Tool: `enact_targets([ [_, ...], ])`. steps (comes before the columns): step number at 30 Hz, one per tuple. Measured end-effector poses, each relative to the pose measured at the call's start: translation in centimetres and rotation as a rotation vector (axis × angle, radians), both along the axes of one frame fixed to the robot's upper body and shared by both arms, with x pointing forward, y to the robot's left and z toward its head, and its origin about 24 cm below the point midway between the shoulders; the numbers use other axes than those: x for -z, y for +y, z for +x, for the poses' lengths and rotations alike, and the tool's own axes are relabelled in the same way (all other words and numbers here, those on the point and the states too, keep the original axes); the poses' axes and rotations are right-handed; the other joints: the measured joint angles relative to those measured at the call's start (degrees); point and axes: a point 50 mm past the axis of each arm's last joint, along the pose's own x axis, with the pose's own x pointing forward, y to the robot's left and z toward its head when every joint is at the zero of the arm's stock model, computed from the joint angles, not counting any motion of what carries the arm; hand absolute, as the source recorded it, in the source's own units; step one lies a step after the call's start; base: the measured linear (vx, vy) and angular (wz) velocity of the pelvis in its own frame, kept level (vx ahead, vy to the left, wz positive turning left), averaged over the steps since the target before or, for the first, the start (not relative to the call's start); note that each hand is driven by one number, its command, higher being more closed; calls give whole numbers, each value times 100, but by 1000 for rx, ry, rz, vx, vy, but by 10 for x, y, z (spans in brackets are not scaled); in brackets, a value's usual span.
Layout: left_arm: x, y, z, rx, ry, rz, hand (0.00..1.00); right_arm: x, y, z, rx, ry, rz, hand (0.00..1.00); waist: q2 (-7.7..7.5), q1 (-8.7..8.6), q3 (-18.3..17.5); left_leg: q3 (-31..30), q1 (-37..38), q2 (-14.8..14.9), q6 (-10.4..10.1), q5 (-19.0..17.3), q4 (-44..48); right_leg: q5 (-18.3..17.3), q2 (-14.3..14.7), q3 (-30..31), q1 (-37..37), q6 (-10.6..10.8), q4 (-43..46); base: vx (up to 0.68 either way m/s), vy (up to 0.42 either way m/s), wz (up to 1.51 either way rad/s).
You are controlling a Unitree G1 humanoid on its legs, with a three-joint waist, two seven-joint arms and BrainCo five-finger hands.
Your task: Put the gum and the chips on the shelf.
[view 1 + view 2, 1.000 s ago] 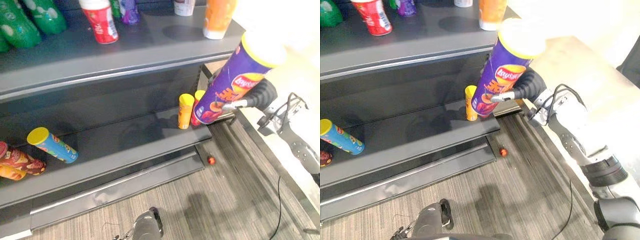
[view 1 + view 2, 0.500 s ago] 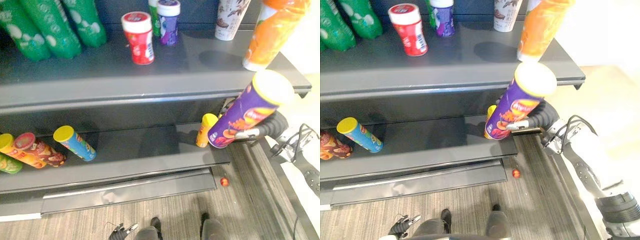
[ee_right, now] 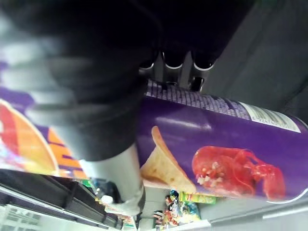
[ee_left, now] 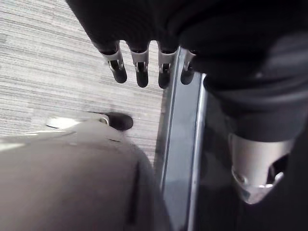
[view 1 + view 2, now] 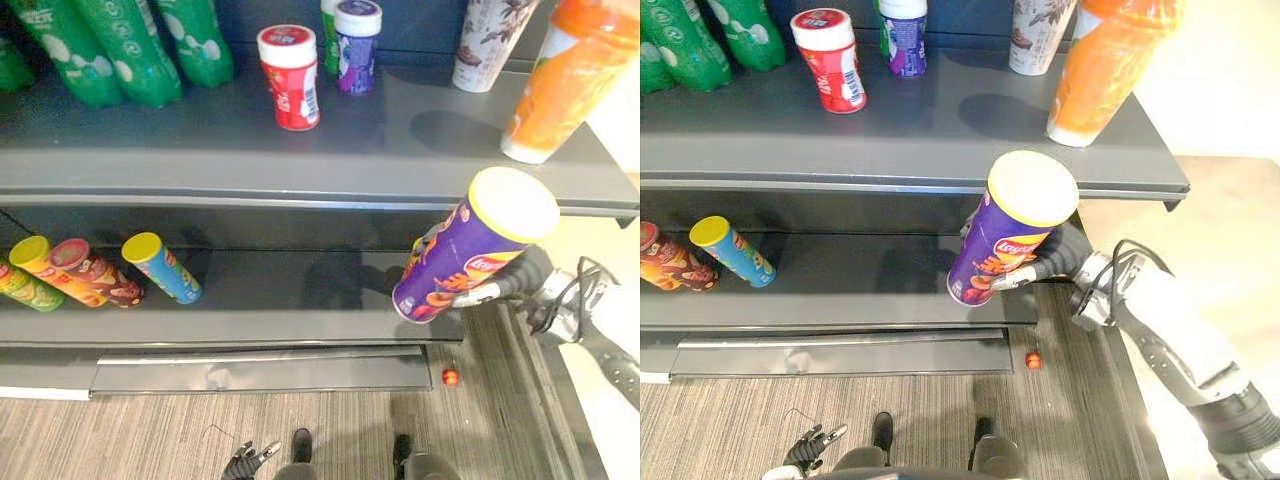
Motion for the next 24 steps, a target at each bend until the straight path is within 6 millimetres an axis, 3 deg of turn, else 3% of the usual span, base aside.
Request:
enact_targets([
  [8,2,-1,-4,41,36,8,0,94,43,-15,-69,432,153,100,11,157,-86,-287,-46,-84,-6,152,-130,-66,-88,-208,-7,-31,97,4,3,16],
  [10,1,-3,5,64,25,9,0,112,59,-14,-64,513,177,100,10,324,-84,-386,-197,-111,-9,215,-129,-132,-137,-288,-172,-23,270,-30,-5,23],
  [15,-2,-4,19,72,-8,27,0,120,86,12,-3,500,144,100,-24,552,18,-760,-474,-191,-41,404,-129,-325,-252,-530,-442,-55,716,-47,-30,39],
  [17,-4,-3,26,75,-26,43,0,111,97,22,12,452,143,100,-74,710,150,-842,-547,-214,-25,435,-128,-456,-311,-596,-571,-69,927,-82,-42,27],
  [24,-4,-3,26,29,-29,56,0,81,117,53,132,260,132,100,-94,923,555,-1106,-884,-190,-29,579,-71,-579,-314,-763,-817,-113,1143,-50,-40,20],
])
